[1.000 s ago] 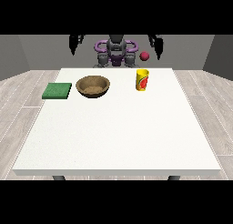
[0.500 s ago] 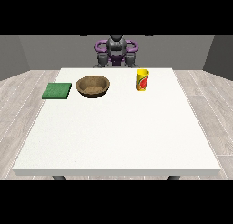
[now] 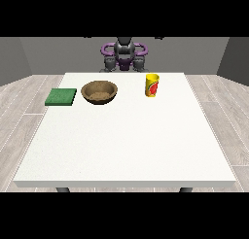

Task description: Pick the cup and pour the ball into the bowl, then pick the bowl and place it on the pad

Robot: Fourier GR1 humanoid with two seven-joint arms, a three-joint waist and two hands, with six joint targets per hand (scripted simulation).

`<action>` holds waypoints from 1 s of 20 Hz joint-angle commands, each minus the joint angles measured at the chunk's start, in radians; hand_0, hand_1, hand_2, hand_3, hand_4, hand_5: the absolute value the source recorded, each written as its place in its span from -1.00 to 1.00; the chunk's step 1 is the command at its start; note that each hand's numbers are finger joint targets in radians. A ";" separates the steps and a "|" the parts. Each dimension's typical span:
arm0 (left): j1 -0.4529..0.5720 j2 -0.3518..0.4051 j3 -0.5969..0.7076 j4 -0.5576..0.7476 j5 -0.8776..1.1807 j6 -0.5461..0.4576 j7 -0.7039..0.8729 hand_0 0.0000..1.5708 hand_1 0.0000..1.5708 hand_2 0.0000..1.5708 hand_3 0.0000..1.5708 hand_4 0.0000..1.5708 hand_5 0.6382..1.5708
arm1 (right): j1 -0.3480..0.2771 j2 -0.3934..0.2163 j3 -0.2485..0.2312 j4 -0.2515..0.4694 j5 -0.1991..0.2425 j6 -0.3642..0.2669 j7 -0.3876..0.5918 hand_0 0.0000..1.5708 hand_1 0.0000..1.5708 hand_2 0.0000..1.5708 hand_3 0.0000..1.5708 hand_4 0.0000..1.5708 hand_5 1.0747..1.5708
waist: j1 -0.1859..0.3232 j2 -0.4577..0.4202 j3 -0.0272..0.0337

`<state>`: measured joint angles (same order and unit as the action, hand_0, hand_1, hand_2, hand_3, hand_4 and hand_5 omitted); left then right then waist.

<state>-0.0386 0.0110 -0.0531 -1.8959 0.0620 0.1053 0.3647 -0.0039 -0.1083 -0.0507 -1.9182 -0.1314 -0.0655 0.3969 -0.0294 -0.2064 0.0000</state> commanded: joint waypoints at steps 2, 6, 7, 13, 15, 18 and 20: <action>-0.093 0.000 0.008 0.086 -0.068 0.013 -0.172 -1.00 -1.00 -1.00 -1.00 -0.26 0.94 | -0.047 0.029 -0.018 0.045 -0.027 0.030 -0.164 -1.00 -1.00 -1.00 -1.00 -0.07 0.91 | -0.022 0.206 0.0006; -0.110 0.017 0.055 0.183 -0.071 -0.011 -0.366 -1.00 -1.00 -1.00 -1.00 -0.27 0.89 | -0.074 0.060 0.009 0.103 0.030 0.026 -0.302 -1.00 -1.00 -1.00 -1.00 -0.11 0.90 | -0.015 0.339 -0.0002; -0.062 0.005 0.026 0.229 -0.096 -0.024 -0.468 -1.00 -1.00 -1.00 -1.00 -0.28 0.86 | -0.110 0.014 -0.051 0.091 -0.041 0.057 -0.255 -1.00 -1.00 -1.00 -1.00 -0.13 0.87 | -0.027 0.337 -0.0004; -0.087 0.052 0.118 0.429 -0.044 -0.085 -0.630 -1.00 -1.00 -1.00 -1.00 -0.54 0.81 | -0.137 -0.083 -0.167 0.154 -0.150 0.172 -0.321 -1.00 -1.00 -1.00 -1.00 -0.13 0.92 | -0.062 0.414 -0.0003; -0.119 0.097 0.173 0.514 -0.011 -0.129 -0.668 -1.00 -1.00 -1.00 -1.00 -0.69 0.79 | -0.100 -0.058 -0.156 0.194 -0.107 0.165 -0.402 -1.00 -1.00 -1.00 -1.00 -0.14 0.94 | -0.051 0.409 -0.0002; -0.086 0.095 0.166 0.643 -0.035 -0.155 -0.791 -1.00 -1.00 -1.00 -1.00 -1.00 0.74 | -0.086 -0.060 -0.166 0.206 -0.118 0.163 -0.374 -1.00 -1.00 -1.00 -1.00 -0.15 0.95 | -0.045 0.383 -0.0004; -0.156 0.102 0.188 0.740 -0.027 -0.165 -0.827 -1.00 -1.00 -1.00 -1.00 -1.00 0.72 | -0.092 -0.066 -0.170 0.245 -0.109 0.186 -0.426 -1.00 -1.00 -1.00 -1.00 -0.15 0.96 | -0.058 0.390 -0.0003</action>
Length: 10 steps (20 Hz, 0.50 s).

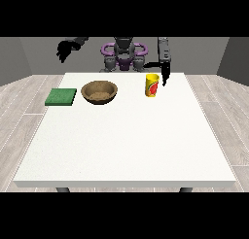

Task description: Pick the cup and pour the ball into the bowl, then pick the bowl and place it on the pad

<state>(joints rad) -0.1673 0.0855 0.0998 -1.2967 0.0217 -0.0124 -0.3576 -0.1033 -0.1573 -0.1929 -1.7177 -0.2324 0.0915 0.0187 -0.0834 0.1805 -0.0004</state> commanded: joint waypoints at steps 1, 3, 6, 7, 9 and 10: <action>-0.060 -0.017 -0.005 0.162 -0.030 0.019 -0.046 -1.00 -1.00 -1.00 -1.00 -0.98 0.72 | -0.016 -0.012 -0.017 0.126 0.007 0.026 -0.038 -1.00 -1.00 -1.00 -1.00 -0.15 0.96 | 0.024 -0.048 0.0003; -0.098 -0.010 0.011 0.255 -0.027 0.008 -0.084 -1.00 -1.00 -1.00 -1.00 -0.82 0.70 | -0.019 -0.021 -0.034 0.099 -0.027 0.032 -0.004 -1.00 -1.00 -1.00 -1.00 -0.15 0.96 | 0.000 -0.056 0.0002; -0.156 -0.001 0.050 0.363 -0.022 0.026 -0.156 -1.00 -1.00 -1.00 -1.00 -0.74 0.70 | -0.014 -0.037 -0.028 0.108 -0.023 0.071 -0.031 -1.00 -1.00 -1.00 -1.00 -0.15 0.96 | -0.022 -0.033 0.0001; -0.135 -0.053 0.006 0.346 -0.051 0.056 -0.181 -1.00 -1.00 -1.00 -1.00 -0.75 0.68 | -0.046 -0.050 -0.051 0.167 -0.013 0.073 -0.081 -1.00 -1.00 -1.00 -1.00 -0.14 0.97 | 0.000 -0.013 0.0003; -0.146 0.004 0.063 0.446 -0.020 0.008 -0.247 -1.00 -1.00 -1.00 -1.00 -0.77 0.68 | -0.052 -0.079 -0.077 0.130 -0.059 0.083 -0.014 -1.00 -1.00 -1.00 -1.00 -0.14 0.97 | -0.021 -0.015 -0.0001; -0.152 -0.034 0.026 0.379 -0.032 0.048 -0.155 -1.00 -1.00 -1.00 -1.00 -0.73 0.71 | -0.004 -0.070 -0.096 0.259 -0.040 0.132 -0.148 -1.00 -1.00 -1.00 -1.00 -0.14 0.97 | 0.003 -0.048 0.0005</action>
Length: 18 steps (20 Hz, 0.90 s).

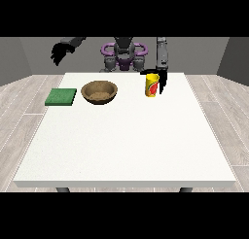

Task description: Pick the cup and pour the ball into the bowl, then pick the bowl and place it on the pad

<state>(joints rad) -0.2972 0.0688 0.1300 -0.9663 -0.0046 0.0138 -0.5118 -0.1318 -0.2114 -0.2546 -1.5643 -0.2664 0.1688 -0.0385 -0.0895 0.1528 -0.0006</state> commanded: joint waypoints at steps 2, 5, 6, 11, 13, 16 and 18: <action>-0.069 -0.033 0.019 0.173 -0.009 0.038 -0.130 -1.00 -1.00 -1.00 -1.00 -0.54 0.77 | -0.055 -0.025 -0.026 0.036 -0.027 0.012 0.007 -1.00 -1.00 -1.00 -1.00 -0.14 0.97 | -0.015 0.024 0.0001; -0.090 0.047 0.080 0.275 0.006 0.019 -0.195 -0.11 -0.11 -0.19 -1.00 0.28 0.96 | -0.035 -0.042 -0.019 -0.017 -0.029 0.027 0.034 -1.00 -1.00 -1.00 -1.00 -0.14 0.99 | -0.046 0.049 -0.0002; -0.075 0.013 0.065 0.278 -0.039 0.115 -0.222 0.17 0.17 0.68 0.76 0.58 0.93 | 0.004 -0.008 0.017 -0.066 -0.042 0.057 0.012 -1.00 -1.00 -1.00 -1.00 -0.16 0.99 | -0.105 0.056 -0.0004; -0.108 0.025 0.075 0.354 -0.081 0.227 -0.243 0.62 0.62 1.00 1.00 0.71 0.78 | -0.053 -0.097 -0.064 -0.075 -0.143 0.078 0.125 -1.00 -1.00 -1.00 -0.79 -0.18 0.99 | -0.108 0.053 -0.0003; -0.088 -0.004 0.048 0.316 -0.102 0.272 -0.225 0.64 0.64 1.00 1.00 0.76 0.74 | -0.031 -0.148 -0.130 0.019 -0.166 0.141 0.065 -1.00 -1.00 -1.00 -0.79 -0.19 0.98 | -0.096 0.020 0.0006; -0.132 -0.021 -0.039 0.274 -0.182 0.314 -0.103 0.64 0.64 1.00 1.00 0.79 0.66 | -0.076 -0.164 -0.154 0.133 -0.147 0.110 0.069 -1.00 -1.00 -1.00 -0.77 -0.19 0.98 | -0.026 -0.035 0.0012; -0.147 0.004 -0.060 0.270 -0.223 0.347 -0.041 0.61 0.61 1.00 1.00 0.78 0.70 | -0.070 -0.199 -0.165 0.135 -0.175 0.117 0.140 -1.00 -1.00 -1.00 -0.63 -0.19 0.98 | -0.037 -0.097 0.0013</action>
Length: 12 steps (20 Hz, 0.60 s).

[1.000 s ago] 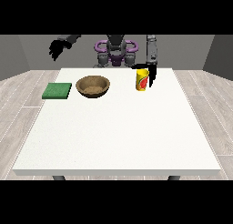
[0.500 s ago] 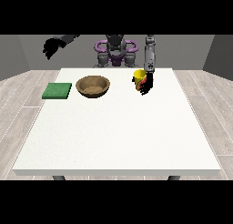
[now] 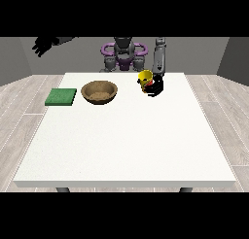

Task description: Pick the cup and pour the ball into the bowl, then pick the bowl and place it on the pad

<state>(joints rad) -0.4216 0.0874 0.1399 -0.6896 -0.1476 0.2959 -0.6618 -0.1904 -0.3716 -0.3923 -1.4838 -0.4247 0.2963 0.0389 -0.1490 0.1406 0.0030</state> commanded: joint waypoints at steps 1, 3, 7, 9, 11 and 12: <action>-0.022 -0.015 -0.097 -0.036 -0.110 0.086 0.166 0.62 0.62 1.00 1.00 0.80 0.70 | 0.040 -0.003 -0.005 0.087 0.034 -0.007 0.008 -1.00 -1.00 -1.00 -0.60 -0.18 0.98 | 0.051 -0.129 -0.0015; -0.068 -0.018 -0.159 -0.031 -0.202 0.157 0.253 0.64 0.64 1.00 1.00 0.80 0.78 | 0.035 -0.013 -0.010 0.120 0.017 0.022 0.002 -1.00 -1.00 -1.00 -0.60 -0.20 0.97 | 0.035 -0.145 -0.0004; -0.113 0.009 -0.306 0.029 -0.450 0.323 0.371 0.72 0.72 1.00 1.00 0.81 0.93 | 0.016 -0.009 0.001 0.143 0.019 0.017 0.018 -1.00 -1.00 -1.00 -0.69 -0.18 0.97 | 0.026 -0.167 0.0041; -0.175 0.050 -0.357 0.059 -0.556 0.345 0.482 0.74 0.74 1.00 1.00 0.85 0.91 | 0.044 0.008 0.015 0.166 0.035 0.032 -0.007 -1.00 -1.00 -1.00 -0.75 -0.16 0.97 | 0.015 -0.193 0.0065; -0.228 0.035 -0.425 0.097 -0.659 0.337 0.595 0.71 0.71 1.00 1.00 0.84 0.93 | 0.033 -0.020 0.001 0.202 0.036 0.043 -0.005 -1.00 -1.00 -1.00 -0.87 -0.15 0.95 | 0.028 -0.204 0.0050; -0.237 0.020 -0.461 0.106 -0.713 0.347 0.640 0.73 0.73 1.00 1.00 0.83 0.95 | 0.021 -0.041 -0.019 0.230 0.024 0.037 0.019 -1.00 -1.00 -1.00 -0.89 -0.14 0.96 | 0.057 -0.232 0.0043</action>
<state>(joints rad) -0.5936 0.1099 -0.2049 -0.6295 -0.6769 0.6047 -0.1892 -0.1675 -0.3858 -0.3920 -1.3172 -0.3998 0.3235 0.0490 -0.1195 -0.0417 0.0070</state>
